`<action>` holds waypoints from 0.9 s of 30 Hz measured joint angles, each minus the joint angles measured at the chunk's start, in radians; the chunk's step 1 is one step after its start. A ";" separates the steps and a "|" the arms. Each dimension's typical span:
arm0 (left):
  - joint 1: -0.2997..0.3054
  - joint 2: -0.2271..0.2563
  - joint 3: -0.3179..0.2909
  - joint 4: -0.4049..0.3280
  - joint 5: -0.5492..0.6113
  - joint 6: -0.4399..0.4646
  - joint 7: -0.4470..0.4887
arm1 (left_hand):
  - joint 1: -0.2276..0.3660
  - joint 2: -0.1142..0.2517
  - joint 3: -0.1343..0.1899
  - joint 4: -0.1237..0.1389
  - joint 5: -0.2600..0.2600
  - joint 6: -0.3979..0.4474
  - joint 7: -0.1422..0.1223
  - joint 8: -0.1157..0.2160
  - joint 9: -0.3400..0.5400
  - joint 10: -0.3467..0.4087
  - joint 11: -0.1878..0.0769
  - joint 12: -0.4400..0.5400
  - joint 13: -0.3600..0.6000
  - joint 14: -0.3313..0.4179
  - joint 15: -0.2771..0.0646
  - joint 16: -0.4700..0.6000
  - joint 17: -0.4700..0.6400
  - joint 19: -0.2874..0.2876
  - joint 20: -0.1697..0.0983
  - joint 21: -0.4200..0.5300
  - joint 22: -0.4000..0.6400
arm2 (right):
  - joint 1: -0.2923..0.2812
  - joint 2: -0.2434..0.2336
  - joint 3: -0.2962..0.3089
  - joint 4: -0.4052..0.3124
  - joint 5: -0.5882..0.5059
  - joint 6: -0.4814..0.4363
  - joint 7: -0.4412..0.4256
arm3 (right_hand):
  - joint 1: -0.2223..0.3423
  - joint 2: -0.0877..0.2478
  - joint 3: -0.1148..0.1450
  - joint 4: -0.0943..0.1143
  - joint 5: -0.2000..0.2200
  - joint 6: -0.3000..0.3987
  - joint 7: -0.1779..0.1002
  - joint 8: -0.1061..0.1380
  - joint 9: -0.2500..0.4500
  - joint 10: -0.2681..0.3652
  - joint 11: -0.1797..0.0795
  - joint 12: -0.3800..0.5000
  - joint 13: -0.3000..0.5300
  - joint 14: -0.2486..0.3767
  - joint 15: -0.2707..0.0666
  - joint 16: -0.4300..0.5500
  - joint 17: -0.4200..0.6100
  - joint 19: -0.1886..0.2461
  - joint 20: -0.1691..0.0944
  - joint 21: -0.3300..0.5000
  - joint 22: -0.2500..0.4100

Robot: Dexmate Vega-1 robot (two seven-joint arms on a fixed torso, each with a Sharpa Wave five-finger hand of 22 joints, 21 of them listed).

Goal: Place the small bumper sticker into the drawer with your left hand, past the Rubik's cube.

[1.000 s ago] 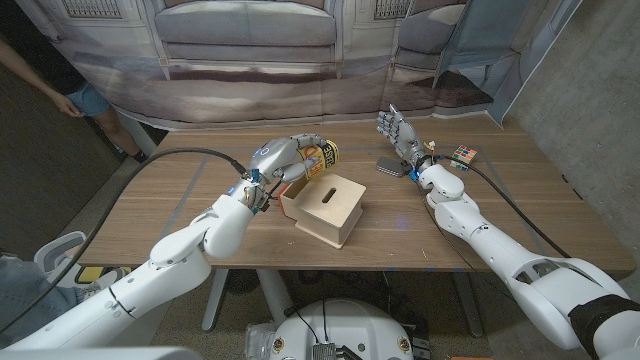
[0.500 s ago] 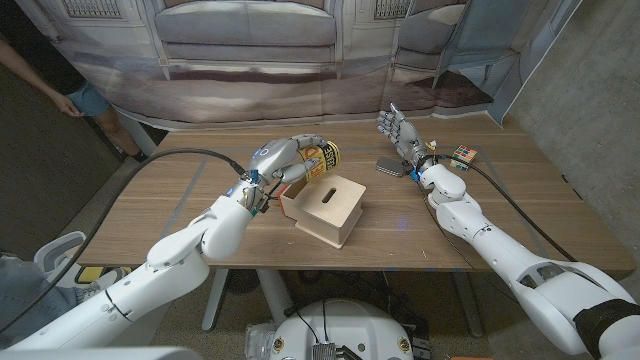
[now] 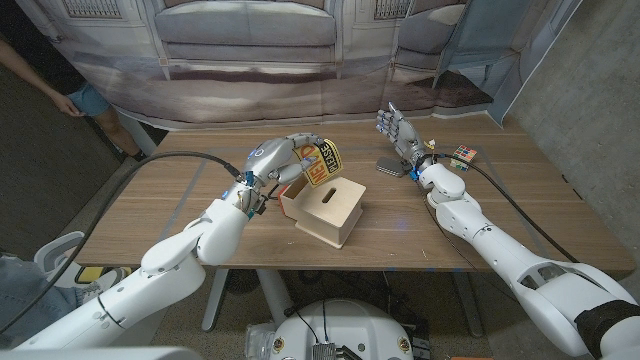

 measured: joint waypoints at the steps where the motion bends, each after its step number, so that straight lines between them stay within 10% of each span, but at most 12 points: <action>1: 0.005 0.000 -0.004 -0.002 0.000 0.000 0.002 | 0.000 0.000 -0.003 -0.003 0.000 0.000 0.000 0.000 0.000 -0.001 0.001 0.000 0.000 0.000 0.000 0.000 0.000 0.000 0.000 0.000 0.000 | 0.000 0.000 0.000 -0.001 0.000 -0.001 0.000 | 0.000 0.000 0.000 0.000 0.000 0.000 0.000 0.000 0.000 0.000 0.000 0.000 0.000 0.000 0.000 0.000 0.000 0.000 0.000 0.000 0.000; 27: 0.020 -0.002 -0.015 -0.009 -0.007 0.006 -0.014 | -0.021 -0.013 -0.021 0.004 0.000 -0.020 0.002 -0.007 0.000 -0.027 0.006 0.000 0.000 -0.042 0.001 -0.008 -0.002 -0.030 0.019 -0.018 0.000 | -0.004 -0.004 -0.004 -0.014 -0.005 -0.012 -0.008 | 0.000 0.000 0.000 0.000 0.000 0.000 0.000 0.000 0.000 0.000 0.000 0.000 0.000 0.000 0.000 0.000 0.000 0.000 0.000 0.000 0.000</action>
